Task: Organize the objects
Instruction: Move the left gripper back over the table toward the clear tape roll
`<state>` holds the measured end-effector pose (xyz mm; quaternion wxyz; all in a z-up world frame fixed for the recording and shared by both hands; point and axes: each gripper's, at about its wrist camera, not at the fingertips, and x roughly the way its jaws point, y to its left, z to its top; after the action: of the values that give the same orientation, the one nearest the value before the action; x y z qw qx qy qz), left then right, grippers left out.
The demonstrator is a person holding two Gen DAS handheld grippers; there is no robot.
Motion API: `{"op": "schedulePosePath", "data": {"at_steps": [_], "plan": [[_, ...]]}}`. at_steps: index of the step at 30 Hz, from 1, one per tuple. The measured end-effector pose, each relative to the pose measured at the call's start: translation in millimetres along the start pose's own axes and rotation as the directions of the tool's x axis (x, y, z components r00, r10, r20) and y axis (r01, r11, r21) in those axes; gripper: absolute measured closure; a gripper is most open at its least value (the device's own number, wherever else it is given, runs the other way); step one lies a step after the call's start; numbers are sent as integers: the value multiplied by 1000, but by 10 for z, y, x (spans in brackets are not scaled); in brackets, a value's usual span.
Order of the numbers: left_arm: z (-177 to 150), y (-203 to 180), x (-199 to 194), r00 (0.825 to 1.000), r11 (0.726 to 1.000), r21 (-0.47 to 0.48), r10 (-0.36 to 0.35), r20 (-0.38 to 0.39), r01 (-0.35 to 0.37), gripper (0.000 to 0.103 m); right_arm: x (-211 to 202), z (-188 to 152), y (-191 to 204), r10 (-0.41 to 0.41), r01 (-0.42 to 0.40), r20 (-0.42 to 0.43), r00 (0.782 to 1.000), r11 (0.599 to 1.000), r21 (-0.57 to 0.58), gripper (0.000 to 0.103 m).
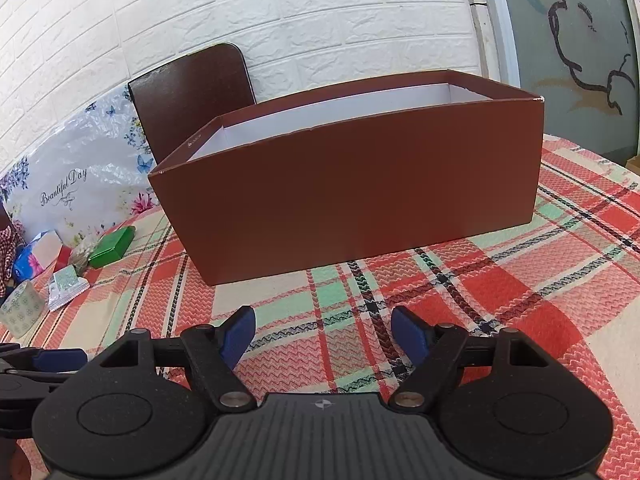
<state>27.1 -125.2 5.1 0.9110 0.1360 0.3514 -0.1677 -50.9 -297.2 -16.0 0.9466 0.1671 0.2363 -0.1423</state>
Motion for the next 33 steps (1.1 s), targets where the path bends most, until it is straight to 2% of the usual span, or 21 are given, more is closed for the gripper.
{"op": "schedulePosePath", "data": {"at_steps": [12, 26, 29, 33], "plan": [[-37, 90, 5, 1000, 1000, -19, -6, 3, 6, 22, 12, -21, 60, -7, 7, -5, 1000, 999, -31, 27], [-115, 402, -20, 1000, 996, -83, 16, 3, -16, 21, 50, -44, 258, -24, 19, -33, 999, 988, -156, 26], [-165, 565, -33, 999, 994, -106, 34, 5, -33, 21, 45, -62, 393, 3, -13, -48, 999, 974, -227, 27], [-271, 934, -58, 997, 983, -164, 83, 6, -81, 21, 13, -145, 720, 109, -133, -89, 990, 931, -341, 28]]}}
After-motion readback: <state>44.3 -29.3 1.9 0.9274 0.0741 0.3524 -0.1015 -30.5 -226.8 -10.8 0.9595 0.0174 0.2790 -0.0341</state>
